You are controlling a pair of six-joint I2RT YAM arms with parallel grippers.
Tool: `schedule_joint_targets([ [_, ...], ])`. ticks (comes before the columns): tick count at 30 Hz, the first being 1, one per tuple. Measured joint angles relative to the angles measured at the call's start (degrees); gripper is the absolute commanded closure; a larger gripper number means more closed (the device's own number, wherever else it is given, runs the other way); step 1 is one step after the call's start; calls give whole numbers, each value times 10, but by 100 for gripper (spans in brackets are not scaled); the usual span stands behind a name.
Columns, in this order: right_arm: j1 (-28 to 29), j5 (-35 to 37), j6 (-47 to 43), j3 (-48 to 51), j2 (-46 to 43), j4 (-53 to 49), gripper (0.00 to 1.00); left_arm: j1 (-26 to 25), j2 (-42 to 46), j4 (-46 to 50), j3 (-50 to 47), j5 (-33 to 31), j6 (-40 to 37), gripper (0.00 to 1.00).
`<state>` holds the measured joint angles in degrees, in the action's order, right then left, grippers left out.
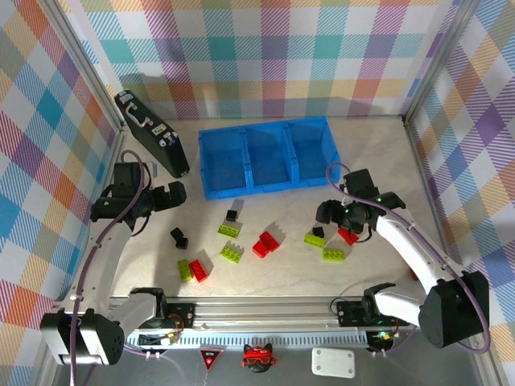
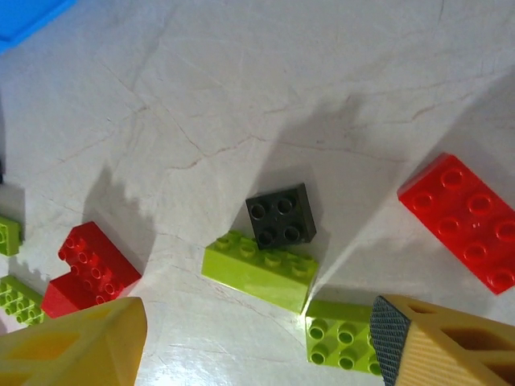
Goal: Sort the legos into containers by color
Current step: Pick up the lego from the bottom-center of the table.
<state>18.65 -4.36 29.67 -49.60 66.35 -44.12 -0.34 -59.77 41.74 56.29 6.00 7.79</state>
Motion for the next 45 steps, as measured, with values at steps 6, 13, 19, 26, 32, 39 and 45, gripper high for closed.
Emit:
schedule_joint_targets([
  [6, 49, 64, 73, 2, 10, -15, 22, 0, 13, -7, -1, 6, 0, 0],
  [13, 123, 136, 172, 1, 73, -24, 22, 0, 37, -14, -3, 6, -2, 0],
  [19, 168, 168, 243, -30, 151, -39, 20, 0, 34, -14, -3, 6, -2, 0],
  [26, 197, 172, 304, -51, 196, -29, 18, 0, 30, -14, -3, 4, -6, 0],
  [32, 210, 167, 329, -56, 238, -23, 16, 0, 29, -14, -3, 4, -10, 0],
  [39, 215, 168, 334, -56, 247, -21, 20, 0, 29, -14, -3, 3, -12, 0],
  [45, 215, 172, 336, -56, 247, -21, 25, 0, 29, -14, -3, 3, -12, 0],
])
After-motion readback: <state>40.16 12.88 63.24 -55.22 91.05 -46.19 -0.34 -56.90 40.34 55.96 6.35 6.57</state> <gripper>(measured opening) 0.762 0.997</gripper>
